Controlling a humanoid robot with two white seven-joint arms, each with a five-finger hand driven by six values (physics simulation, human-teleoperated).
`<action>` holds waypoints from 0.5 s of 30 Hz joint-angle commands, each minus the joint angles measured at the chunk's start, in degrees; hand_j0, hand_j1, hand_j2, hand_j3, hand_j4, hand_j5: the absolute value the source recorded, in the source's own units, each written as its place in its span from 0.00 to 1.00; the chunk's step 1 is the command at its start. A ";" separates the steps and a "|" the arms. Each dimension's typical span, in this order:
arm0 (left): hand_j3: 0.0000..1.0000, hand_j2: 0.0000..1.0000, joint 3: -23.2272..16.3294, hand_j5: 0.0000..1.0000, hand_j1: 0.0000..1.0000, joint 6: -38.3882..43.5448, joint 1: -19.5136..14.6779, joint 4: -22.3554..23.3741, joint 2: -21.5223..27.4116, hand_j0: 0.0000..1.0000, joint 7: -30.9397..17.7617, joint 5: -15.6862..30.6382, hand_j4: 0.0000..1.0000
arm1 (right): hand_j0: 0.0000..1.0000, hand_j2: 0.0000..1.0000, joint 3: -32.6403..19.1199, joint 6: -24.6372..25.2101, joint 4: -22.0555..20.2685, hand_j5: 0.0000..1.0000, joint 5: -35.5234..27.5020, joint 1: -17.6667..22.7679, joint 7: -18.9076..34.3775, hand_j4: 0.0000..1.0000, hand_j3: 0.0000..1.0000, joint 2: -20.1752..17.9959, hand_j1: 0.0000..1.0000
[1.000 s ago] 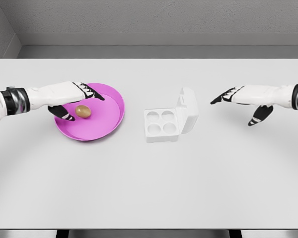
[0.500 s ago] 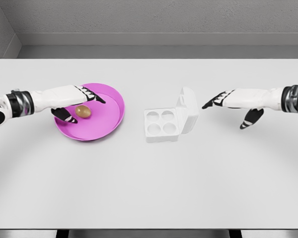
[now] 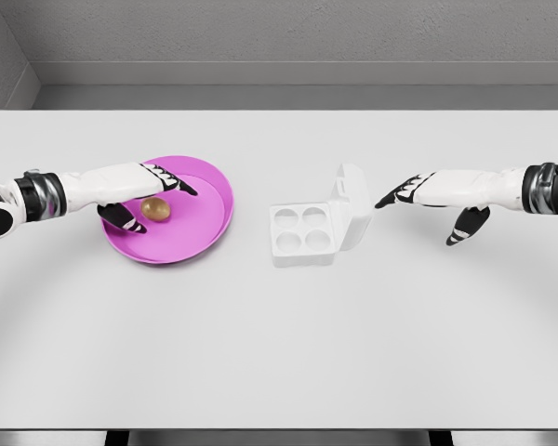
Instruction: Pack egg into the box and close the box lid
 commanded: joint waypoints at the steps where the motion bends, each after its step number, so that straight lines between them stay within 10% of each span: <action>1: 0.91 0.91 0.07 0.91 0.91 0.14 0.00 0.13 0.11 0.91 0.02 0.36 0.91 | 1.00 1.00 -0.04 0.11 -0.01 1.00 -0.28 0.00 -0.02 1.00 1.00 -0.05 1.00; 15: 0.79 0.79 0.07 0.79 0.79 0.14 -0.53 0.92 0.11 0.79 -0.15 0.45 0.79 | 1.00 1.00 -0.30 0.11 -0.45 1.00 -0.28 -0.09 -0.02 1.00 1.00 -0.14 1.00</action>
